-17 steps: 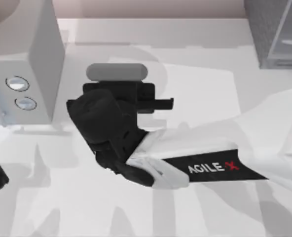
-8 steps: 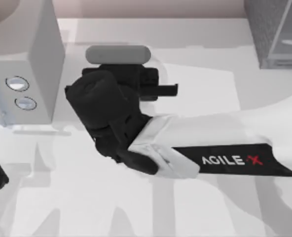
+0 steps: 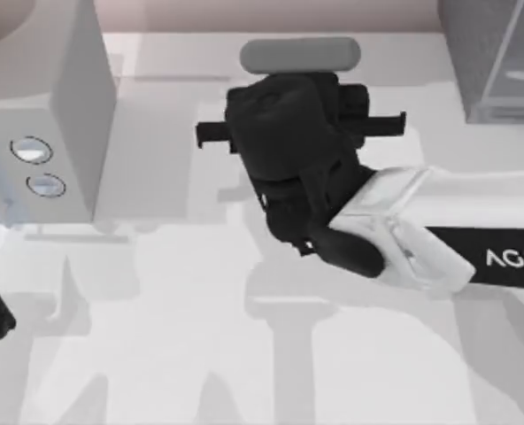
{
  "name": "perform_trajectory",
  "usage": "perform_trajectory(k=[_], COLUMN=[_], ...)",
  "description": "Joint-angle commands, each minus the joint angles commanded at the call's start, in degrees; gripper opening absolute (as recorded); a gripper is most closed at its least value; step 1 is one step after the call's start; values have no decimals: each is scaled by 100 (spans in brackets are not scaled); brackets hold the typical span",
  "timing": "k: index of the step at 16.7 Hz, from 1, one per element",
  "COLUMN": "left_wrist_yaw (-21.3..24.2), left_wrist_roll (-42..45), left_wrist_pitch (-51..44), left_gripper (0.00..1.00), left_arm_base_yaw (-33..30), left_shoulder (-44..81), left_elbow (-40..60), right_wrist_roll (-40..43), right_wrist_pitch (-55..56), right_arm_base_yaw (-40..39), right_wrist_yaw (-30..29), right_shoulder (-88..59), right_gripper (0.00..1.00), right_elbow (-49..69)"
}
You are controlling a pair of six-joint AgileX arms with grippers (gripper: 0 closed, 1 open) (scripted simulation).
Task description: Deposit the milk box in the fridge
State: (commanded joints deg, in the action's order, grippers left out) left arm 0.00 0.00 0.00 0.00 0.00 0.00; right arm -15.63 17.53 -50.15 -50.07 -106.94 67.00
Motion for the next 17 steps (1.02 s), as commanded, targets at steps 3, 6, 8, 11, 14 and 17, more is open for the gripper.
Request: perform_trajectory(k=[3, 6, 8, 11, 14, 17], left_wrist_yaw=[0, 0, 0, 0, 0, 0], left_wrist_roll=[0, 0, 0, 0, 0, 0], left_wrist_pitch=[0, 0, 0, 0, 0, 0], left_gripper=[100, 100, 100, 100, 100, 100], left_arm_base_yaw=[0, 0, 0, 0, 0, 0], left_shoulder=[0, 0, 0, 0, 0, 0], left_elbow=[0, 0, 0, 0, 0, 0], right_wrist_roll=[201, 431, 592, 832, 1054, 1255], right_wrist_pitch=[-135, -301, -436, -674, -945, -1233], right_arm_base_yaw=[580, 1262, 1757, 2532, 3296, 3991], right_wrist_yaw=[598, 1300, 1803, 2577, 3330, 4010], right_shoulder=[1285, 2802, 3885, 5543, 7152, 8596], right_gripper=[0, 0, 0, 0, 0, 0], right_elbow=[-756, -1635, -2275, -3286, -4301, -5245])
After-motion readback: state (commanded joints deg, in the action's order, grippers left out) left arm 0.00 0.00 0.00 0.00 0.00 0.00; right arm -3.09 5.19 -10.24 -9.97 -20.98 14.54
